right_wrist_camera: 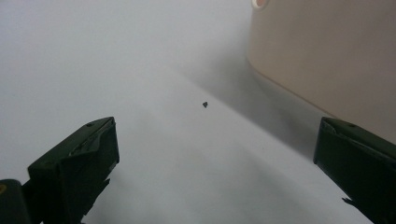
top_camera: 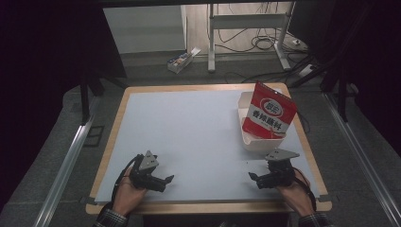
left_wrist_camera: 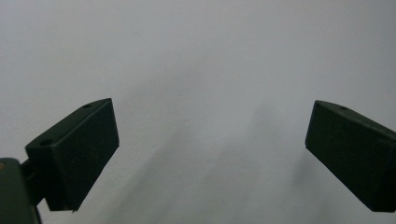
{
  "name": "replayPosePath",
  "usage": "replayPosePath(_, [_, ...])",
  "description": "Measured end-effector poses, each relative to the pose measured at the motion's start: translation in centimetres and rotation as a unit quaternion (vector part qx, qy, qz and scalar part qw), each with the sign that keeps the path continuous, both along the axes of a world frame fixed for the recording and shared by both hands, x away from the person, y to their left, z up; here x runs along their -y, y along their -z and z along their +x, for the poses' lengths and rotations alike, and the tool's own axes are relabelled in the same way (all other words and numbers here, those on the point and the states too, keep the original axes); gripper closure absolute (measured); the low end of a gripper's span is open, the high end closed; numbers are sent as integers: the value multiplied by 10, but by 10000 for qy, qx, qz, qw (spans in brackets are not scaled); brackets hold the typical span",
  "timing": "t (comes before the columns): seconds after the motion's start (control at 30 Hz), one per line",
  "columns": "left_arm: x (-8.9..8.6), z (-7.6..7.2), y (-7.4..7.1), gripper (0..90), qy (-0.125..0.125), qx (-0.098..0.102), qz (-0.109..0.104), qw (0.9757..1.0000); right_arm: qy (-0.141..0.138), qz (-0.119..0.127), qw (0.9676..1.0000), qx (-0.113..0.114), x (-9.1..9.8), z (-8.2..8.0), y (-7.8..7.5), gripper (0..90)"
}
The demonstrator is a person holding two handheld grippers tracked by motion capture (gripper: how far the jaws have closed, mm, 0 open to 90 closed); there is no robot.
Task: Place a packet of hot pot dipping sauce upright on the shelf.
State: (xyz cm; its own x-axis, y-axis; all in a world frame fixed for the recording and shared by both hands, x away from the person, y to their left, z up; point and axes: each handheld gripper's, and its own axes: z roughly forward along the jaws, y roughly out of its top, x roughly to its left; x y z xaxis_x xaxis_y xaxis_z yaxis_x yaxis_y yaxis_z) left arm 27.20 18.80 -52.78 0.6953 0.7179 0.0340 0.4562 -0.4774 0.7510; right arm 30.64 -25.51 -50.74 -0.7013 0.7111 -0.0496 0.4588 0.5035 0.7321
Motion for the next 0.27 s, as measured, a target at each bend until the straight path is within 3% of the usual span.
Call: replayPosePath(0.27, [0, 0, -1, 27, 5, 26, -48, 10000, -32, 19, 10000, -20, 1, 1, 1, 0])
